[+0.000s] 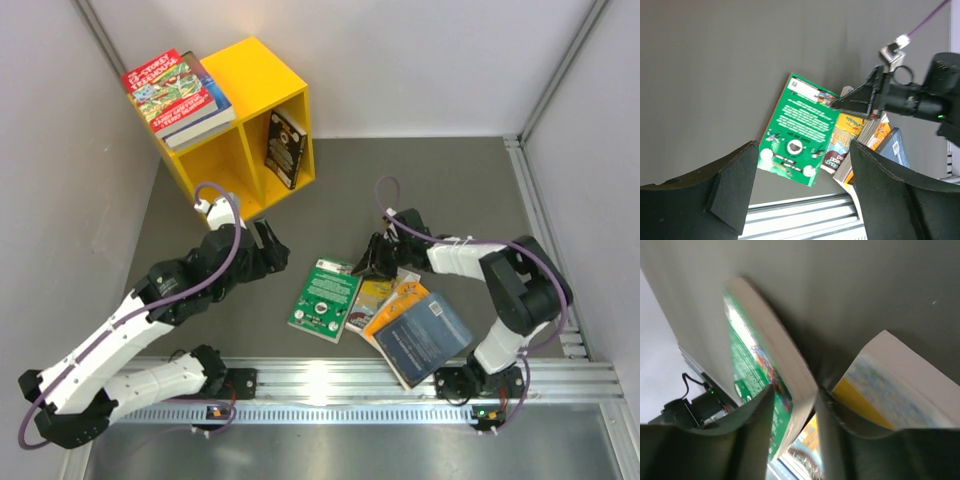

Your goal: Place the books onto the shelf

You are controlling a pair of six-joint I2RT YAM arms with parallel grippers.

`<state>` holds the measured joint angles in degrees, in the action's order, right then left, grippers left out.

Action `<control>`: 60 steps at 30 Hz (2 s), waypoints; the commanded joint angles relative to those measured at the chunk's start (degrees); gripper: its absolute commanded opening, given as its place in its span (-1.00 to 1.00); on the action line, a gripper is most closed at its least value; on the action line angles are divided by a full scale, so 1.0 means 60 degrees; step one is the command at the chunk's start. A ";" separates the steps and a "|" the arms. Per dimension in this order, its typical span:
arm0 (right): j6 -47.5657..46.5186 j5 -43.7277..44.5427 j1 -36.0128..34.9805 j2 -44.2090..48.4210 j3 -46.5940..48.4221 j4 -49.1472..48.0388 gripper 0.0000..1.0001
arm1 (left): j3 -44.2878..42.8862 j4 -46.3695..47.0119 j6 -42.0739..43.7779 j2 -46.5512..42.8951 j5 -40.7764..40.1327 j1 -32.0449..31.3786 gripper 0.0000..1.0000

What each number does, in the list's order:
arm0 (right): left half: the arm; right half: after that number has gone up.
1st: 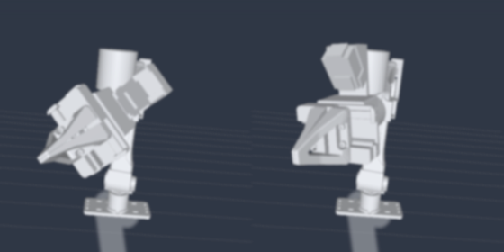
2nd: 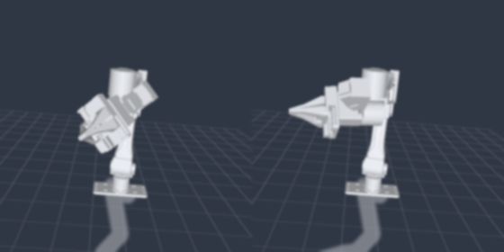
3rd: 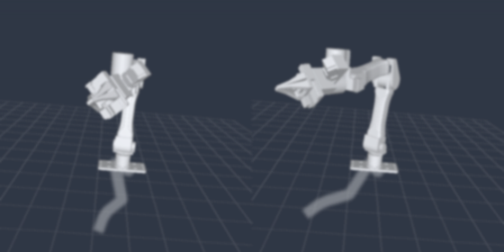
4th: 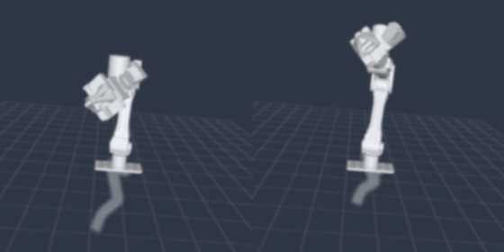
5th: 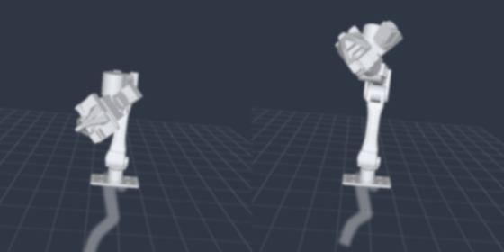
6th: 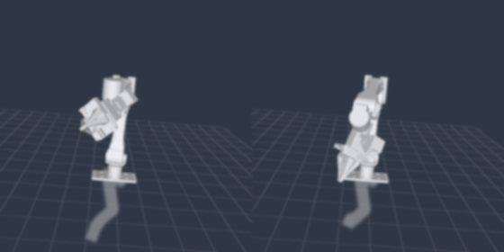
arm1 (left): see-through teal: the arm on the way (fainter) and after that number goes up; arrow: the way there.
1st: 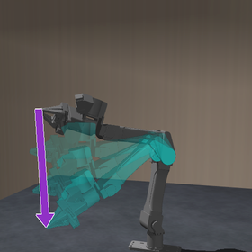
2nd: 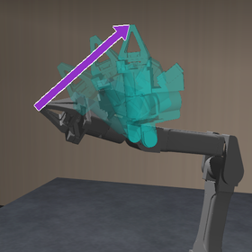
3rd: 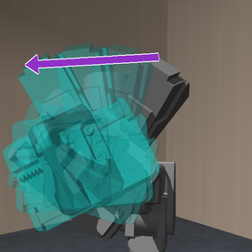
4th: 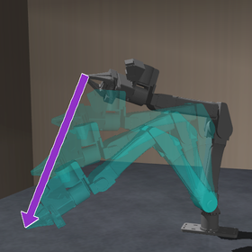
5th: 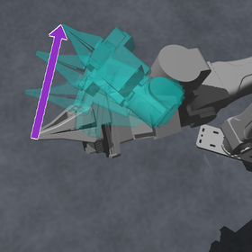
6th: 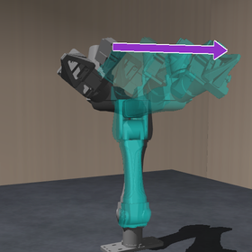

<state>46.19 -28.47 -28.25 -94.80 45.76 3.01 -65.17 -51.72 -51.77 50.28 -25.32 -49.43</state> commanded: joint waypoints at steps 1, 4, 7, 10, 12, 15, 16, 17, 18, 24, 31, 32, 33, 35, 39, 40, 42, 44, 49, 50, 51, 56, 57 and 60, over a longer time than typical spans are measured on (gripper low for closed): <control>0.0474 0.0453 -0.0579 -0.0927 -0.0799 -0.0834 -0.41 | -0.0286 -0.0139 0.0044 0.0101 0.0016 -0.0009 0.57; 0.0709 0.0424 -0.0842 -0.1352 -0.0815 -0.1422 -1.00 | -0.0330 -0.0154 0.0059 0.0130 0.0060 -0.0009 0.57; 0.0710 0.0365 -0.1048 -0.1309 -0.0800 -0.1775 -1.00 | -0.0316 -0.0197 0.0102 0.0101 0.0089 -0.0009 0.60; 0.0461 0.0452 -0.1136 -0.0535 -0.0581 -0.1586 -1.00 | -0.0403 -0.0256 0.0481 0.0072 0.0016 -0.0009 0.76; 0.0271 0.0497 -0.1136 0.0242 -0.0362 -0.1091 -1.00 | -0.0433 -0.0053 0.0804 0.0057 0.0219 -0.0009 0.95; -0.0051 0.0394 -0.1136 0.1311 0.0326 -0.0532 -1.00 | -0.0404 0.0197 0.1478 0.0130 0.0513 -0.0009 0.97; -0.0154 0.0365 -0.1136 0.1574 0.0734 0.0093 -1.00 | -0.0433 0.0328 0.1726 0.0261 0.0717 -0.0009 0.97; -0.0213 0.0118 -0.1136 0.1838 0.0926 0.0245 -1.00 | -0.0418 0.0402 0.1816 0.0320 0.0821 -0.0009 0.97; -0.0388 -0.0087 -0.1136 0.2261 0.1131 0.0348 -1.00 | -0.0404 0.0548 0.1918 0.0350 0.0967 0.0006 0.97; -0.1253 -0.1888 -0.1107 0.3699 0.2685 0.1330 -1.00 | -0.0037 0.2730 0.3235 0.0160 0.3412 0.0093 0.97; -0.0991 -0.3793 -0.0785 0.5004 0.3374 0.1403 -1.00 | -0.0242 0.2923 0.4160 0.0321 0.3928 0.0342 0.97; -0.0874 -0.3897 -0.0741 0.5179 0.3404 0.1403 -1.00 | -0.0300 0.2835 0.4233 0.0292 0.3855 0.0444 0.97; -0.0800 -0.3999 -0.0683 0.5253 0.3419 0.1360 -1.00 | -0.0330 0.2704 0.4393 0.0277 0.3680 0.0489 0.97; -0.0538 -0.4277 -0.0507 0.5458 0.3390 0.1272 -1.00 | -0.0462 0.2528 0.4540 0.0204 0.3561 0.0606 0.97; -0.0039 -0.4659 -0.0112 0.5693 0.3127 0.0659 -1.00 | -0.0682 0.2176 0.4804 0.0145 0.3575 0.0694 0.97; 0.0064 -0.4718 -0.0038 0.5737 0.3053 0.0584 -1.00 | -0.0682 0.2161 0.4790 0.0116 0.3619 0.0694 0.97; 0.0386 -0.4791 0.0268 0.5840 0.2791 0.0292 -1.00 | -0.0667 0.2234 0.4674 0.0043 0.4085 0.0709 0.97; 0.0678 -0.4835 0.0561 0.5927 0.2600 -0.0074 -1.00 | -0.0696 0.2424 0.4484 -0.0001 0.4698 0.0724 0.97; 0.3165 -0.5434 0.1602 0.5957 0.1253 -0.3686 -1.00 | -0.0653 0.2761 0.3912 0.0101 0.6342 0.0709 0.97; 0.4026 -0.5465 0.1690 0.5884 0.1091 -0.4811 -1.00 | -0.0537 0.2863 0.3868 0.0101 0.6518 0.0709 0.96; 0.4266 -0.5480 0.1734 0.5826 0.0930 -0.5170 -1.00 | -0.0260 0.3023 0.3722 0.0087 0.6680 0.0709 0.96; 0.4751 -0.5377 0.1764 0.5752 0.0724 -0.5788 -1.00 | 0.0358 0.4356 0.3004 0.0291 0.7953 0.0724 0.78; 0.4839 -0.5363 0.1764 0.5766 0.0636 -0.6006 -1.00 | 0.0431 0.4503 0.2858 0.0379 0.8159 0.0709 0.72; 0.5804 -0.5289 0.1866 0.5723 0.0286 -0.7060 -1.00 | 0.0359 0.4359 0.3060 0.0657 0.7741 0.0723 0.72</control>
<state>73.52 -61.49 -17.74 -61.19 47.94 -25.63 -62.83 -31.46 -32.08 52.99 17.76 -44.91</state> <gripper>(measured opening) 0.111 0.861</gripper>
